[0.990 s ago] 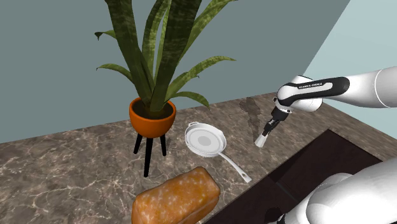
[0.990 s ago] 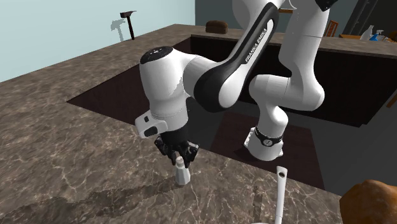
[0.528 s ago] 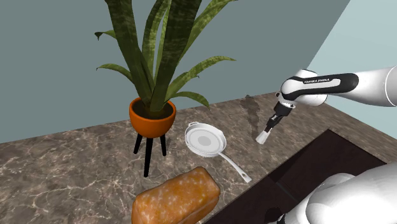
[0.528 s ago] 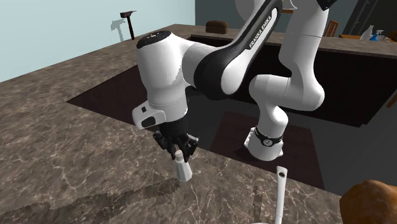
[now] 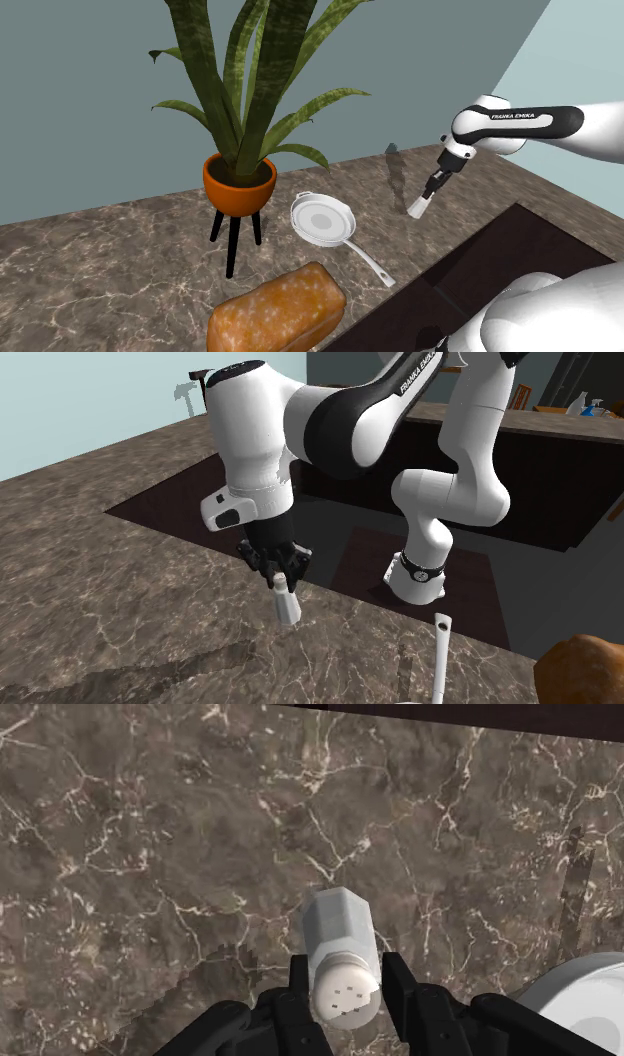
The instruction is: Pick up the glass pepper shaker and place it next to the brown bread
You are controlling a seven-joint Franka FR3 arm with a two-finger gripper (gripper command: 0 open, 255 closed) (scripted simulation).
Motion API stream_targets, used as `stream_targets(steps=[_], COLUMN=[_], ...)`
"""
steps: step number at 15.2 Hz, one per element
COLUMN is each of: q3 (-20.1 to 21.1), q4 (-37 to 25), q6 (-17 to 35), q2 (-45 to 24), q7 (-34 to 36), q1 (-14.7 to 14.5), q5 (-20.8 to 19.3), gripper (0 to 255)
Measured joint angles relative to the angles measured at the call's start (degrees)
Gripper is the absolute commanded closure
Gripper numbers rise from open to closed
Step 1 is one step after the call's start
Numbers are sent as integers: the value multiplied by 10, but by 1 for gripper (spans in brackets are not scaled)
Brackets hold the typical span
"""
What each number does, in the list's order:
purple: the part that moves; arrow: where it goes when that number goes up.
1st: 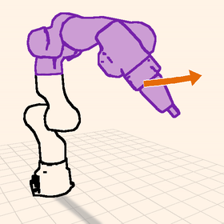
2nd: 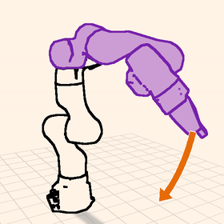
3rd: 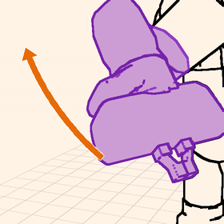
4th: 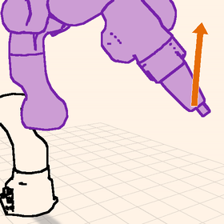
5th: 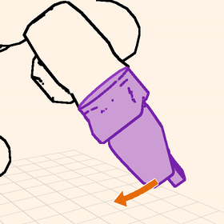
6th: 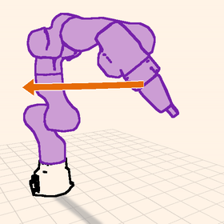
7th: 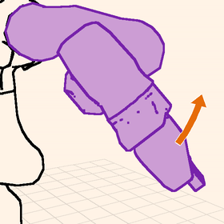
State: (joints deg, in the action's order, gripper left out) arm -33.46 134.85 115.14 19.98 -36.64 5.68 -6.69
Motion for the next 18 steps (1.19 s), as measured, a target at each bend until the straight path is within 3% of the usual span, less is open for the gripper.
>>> stream_targets(steps=[18], q3=[27], q4=[-115], q6=[-144], q2=[30], q7=[18], q1=[-2], q5=[0], gripper=[255])
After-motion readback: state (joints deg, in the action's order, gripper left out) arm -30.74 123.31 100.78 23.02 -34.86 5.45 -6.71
